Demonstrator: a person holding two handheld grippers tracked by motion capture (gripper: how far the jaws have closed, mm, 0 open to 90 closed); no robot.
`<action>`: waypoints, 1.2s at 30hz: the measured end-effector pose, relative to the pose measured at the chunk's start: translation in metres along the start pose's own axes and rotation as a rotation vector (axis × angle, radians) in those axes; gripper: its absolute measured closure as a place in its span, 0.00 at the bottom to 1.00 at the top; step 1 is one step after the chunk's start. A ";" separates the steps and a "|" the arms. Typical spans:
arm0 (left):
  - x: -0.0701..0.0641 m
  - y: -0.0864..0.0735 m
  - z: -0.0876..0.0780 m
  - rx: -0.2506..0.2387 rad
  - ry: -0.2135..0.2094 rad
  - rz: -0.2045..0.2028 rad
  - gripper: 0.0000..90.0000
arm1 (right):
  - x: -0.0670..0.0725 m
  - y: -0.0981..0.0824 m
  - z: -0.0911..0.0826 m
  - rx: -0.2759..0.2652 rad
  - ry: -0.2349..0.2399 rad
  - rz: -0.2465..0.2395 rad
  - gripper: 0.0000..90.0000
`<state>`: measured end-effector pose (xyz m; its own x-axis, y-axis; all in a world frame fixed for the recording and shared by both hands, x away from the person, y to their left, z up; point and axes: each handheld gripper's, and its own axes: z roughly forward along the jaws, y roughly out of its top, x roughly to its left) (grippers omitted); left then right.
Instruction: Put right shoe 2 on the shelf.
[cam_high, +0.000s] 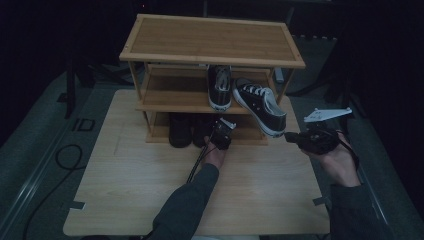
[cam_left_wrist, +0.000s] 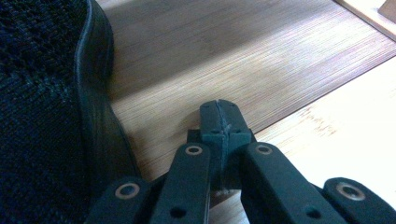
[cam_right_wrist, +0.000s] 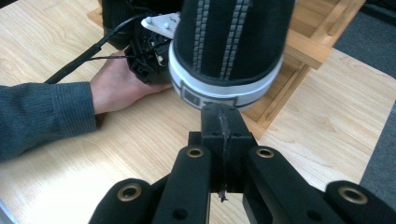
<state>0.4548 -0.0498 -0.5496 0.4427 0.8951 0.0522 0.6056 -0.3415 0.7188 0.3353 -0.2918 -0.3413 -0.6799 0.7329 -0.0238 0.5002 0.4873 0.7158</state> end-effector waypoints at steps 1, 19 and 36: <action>0.000 0.000 0.000 0.000 0.000 0.000 1.00 | 0.001 0.000 0.001 0.001 0.001 -0.002 1.00; 0.000 0.000 0.000 0.001 0.002 0.004 1.00 | 0.003 0.003 0.004 -0.010 0.000 0.002 1.00; 0.000 0.000 0.000 0.003 0.009 0.006 1.00 | 0.010 0.009 0.013 -0.025 0.039 -0.005 1.00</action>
<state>0.4546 -0.0502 -0.5497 0.4407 0.8955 0.0628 0.6048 -0.3478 0.7164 0.3401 -0.2741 -0.3436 -0.7032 0.7110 -0.0004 0.4835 0.4786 0.7329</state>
